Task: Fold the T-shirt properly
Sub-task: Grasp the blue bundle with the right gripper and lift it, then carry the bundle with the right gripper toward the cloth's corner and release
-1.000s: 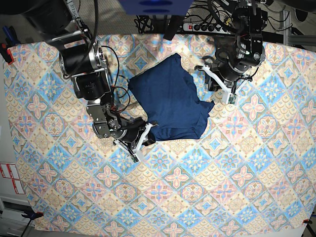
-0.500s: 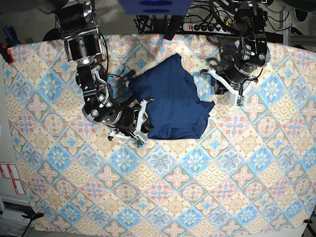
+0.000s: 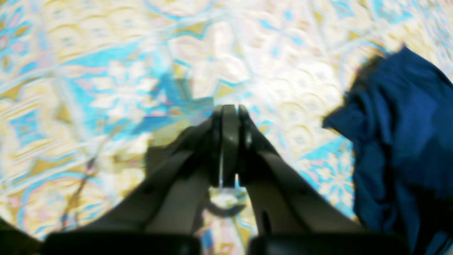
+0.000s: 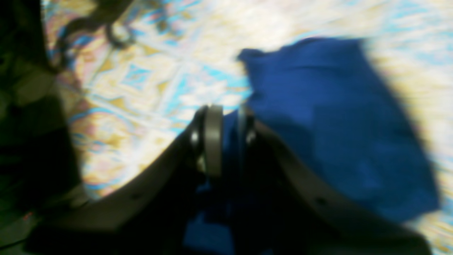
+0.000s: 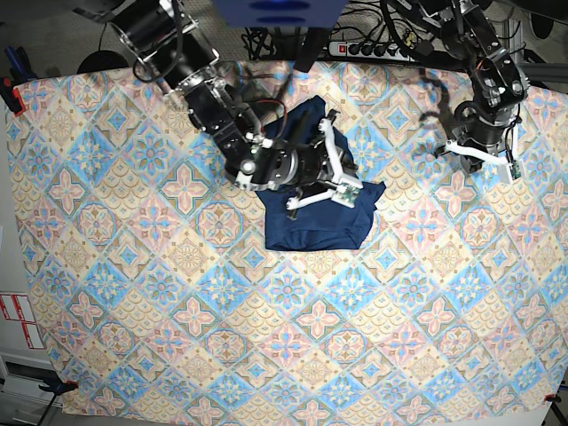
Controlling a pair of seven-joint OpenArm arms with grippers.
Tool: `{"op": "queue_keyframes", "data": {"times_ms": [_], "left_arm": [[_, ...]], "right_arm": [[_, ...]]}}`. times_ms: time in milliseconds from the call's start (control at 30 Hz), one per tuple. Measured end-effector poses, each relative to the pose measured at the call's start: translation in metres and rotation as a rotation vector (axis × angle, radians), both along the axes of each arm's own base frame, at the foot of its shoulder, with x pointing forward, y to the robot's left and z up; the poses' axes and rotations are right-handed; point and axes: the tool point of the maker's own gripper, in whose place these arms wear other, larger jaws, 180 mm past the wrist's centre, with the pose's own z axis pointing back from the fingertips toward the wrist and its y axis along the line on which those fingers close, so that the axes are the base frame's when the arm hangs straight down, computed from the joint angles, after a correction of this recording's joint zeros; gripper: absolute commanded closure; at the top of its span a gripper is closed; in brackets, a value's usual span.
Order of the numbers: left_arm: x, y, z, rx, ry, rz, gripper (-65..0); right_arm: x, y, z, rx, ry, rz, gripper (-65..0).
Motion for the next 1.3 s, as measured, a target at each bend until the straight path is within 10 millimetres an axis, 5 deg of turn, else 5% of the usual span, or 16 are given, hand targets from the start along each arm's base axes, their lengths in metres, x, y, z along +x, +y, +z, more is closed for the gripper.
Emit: {"op": "queue_keyframes", "data": {"times_ms": [200, 400, 533, 733, 1300], "left_arm": [[-0.010, 0.019, 0.008, -0.046, -0.049, 0.082, 0.0], [-0.012, 0.017, 0.006, -0.061, -0.050, 0.083, 0.0], [-0.018, 0.015, 0.002, -0.063, -0.031, 0.085, 0.0], [-0.016, 0.016, 0.004, -0.064, -0.038, 0.083, 0.0], [-0.012, 0.015, 0.005, -0.064, -0.045, 0.077, 0.0]], "right_arm": [[-0.014, 0.013, -0.032, -0.036, 0.124, 0.004, 0.0], [-0.013, 0.046, -0.035, 0.054, 0.179, 0.004, 0.0], [0.004, 0.031, -0.056, 0.038, 0.199, -0.057, 0.0], [0.003, 0.028, -0.075, 0.096, 0.275, -0.124, 0.0], [0.088, -0.109, -0.084, 0.132, 0.237, -0.493, 0.0]]}}
